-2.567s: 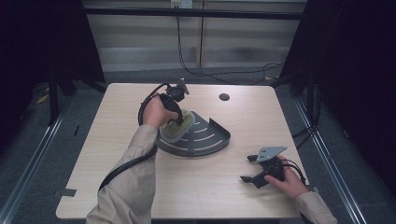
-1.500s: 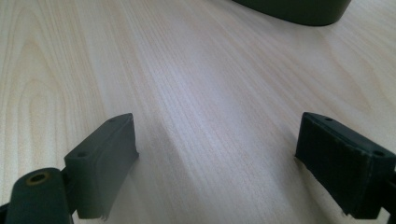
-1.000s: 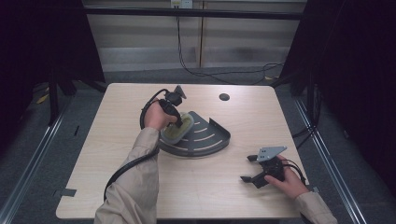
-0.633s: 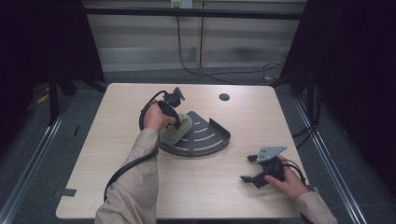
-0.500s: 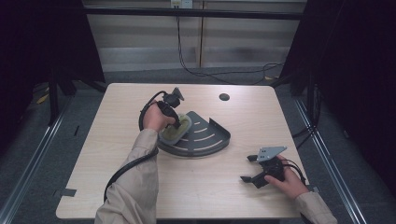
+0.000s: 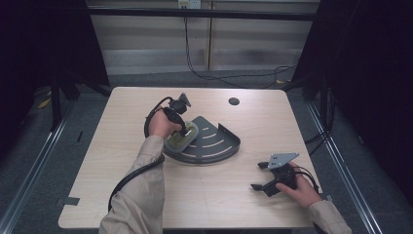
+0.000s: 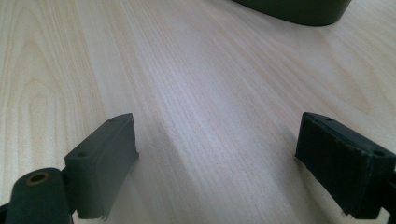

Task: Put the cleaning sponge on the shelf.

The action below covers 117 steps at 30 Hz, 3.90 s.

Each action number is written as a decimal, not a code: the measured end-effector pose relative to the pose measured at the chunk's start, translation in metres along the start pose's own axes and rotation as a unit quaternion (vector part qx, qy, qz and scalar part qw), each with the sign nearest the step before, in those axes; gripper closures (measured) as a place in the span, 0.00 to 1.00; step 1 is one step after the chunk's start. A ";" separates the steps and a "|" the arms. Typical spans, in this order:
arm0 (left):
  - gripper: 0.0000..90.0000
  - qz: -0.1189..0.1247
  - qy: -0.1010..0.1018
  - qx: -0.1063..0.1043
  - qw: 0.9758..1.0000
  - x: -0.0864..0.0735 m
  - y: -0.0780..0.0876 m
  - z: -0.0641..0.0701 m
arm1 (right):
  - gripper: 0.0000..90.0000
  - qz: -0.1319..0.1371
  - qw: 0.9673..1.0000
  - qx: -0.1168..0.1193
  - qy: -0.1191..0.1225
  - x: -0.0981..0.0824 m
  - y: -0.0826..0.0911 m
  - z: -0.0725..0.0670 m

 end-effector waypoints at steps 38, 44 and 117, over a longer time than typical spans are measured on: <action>0.79 -0.026 0.015 0.001 1.000 -0.006 -0.007 -0.002 | 0.13 0.000 1.000 0.000 0.000 0.000 0.000 0.000; 0.79 -0.030 0.018 0.000 0.999 -0.007 -0.007 -0.003 | 0.13 0.000 1.000 0.000 0.000 0.000 0.000 0.000; 0.31 0.035 0.050 0.011 0.998 -0.055 0.039 0.005 | 0.13 0.001 1.000 -0.001 0.002 0.000 0.000 0.000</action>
Point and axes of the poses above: each handheld gripper's, and its own axes: y roughly backward along the jaws, x roughly out of its top, z roughly to its right, the point moved 7 cm from there along -y, roughly forward along the jaws, and after that the axes turned 14 degrees about -y, right-handed, at the moved point
